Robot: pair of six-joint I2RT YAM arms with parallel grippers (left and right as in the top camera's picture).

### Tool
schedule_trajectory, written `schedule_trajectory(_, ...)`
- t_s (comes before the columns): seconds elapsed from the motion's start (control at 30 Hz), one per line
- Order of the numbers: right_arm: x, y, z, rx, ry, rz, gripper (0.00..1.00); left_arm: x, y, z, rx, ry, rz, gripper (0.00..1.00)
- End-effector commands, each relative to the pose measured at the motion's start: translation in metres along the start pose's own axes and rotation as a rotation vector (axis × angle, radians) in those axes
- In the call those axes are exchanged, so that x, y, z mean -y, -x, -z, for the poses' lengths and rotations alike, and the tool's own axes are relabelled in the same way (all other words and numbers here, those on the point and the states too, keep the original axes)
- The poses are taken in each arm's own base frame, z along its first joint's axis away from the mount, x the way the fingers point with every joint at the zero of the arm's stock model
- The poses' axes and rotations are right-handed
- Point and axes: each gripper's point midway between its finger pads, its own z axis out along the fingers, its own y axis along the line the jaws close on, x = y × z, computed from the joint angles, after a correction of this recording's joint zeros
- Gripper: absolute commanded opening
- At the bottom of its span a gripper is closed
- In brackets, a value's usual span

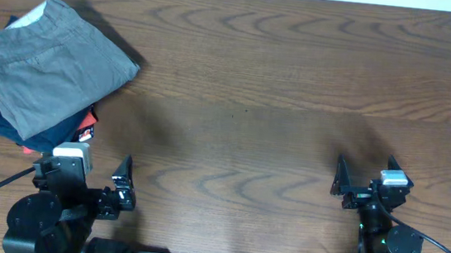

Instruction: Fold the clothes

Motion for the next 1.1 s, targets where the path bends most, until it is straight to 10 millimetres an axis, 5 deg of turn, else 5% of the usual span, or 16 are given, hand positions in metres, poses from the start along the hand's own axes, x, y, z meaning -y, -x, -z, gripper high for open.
schedule_trajectory(0.0, -0.004, 0.0, 0.0, 0.003, 0.019, 0.018, 0.99, -0.003, 0.0, 0.0, 0.002, 0.016, 0.005, 0.98)
schedule_trajectory(0.3, -0.004, 0.0, 0.0, 0.002, 0.019, 0.018, 0.99, -0.026, -0.026, -0.01, -0.041, 0.126, 0.0, 0.98)
schedule_trajectory(0.63, -0.004, 0.0, 0.0, 0.003, 0.019, 0.018, 0.99, -0.049, -0.075, -0.074, 0.082, 0.165, 0.032, 0.98)
schedule_trajectory(1.07, -0.004, 0.0, 0.0, 0.003, 0.019, 0.018, 0.99, -0.052, -0.084, -0.127, 0.344, 0.112, 0.037, 0.98)
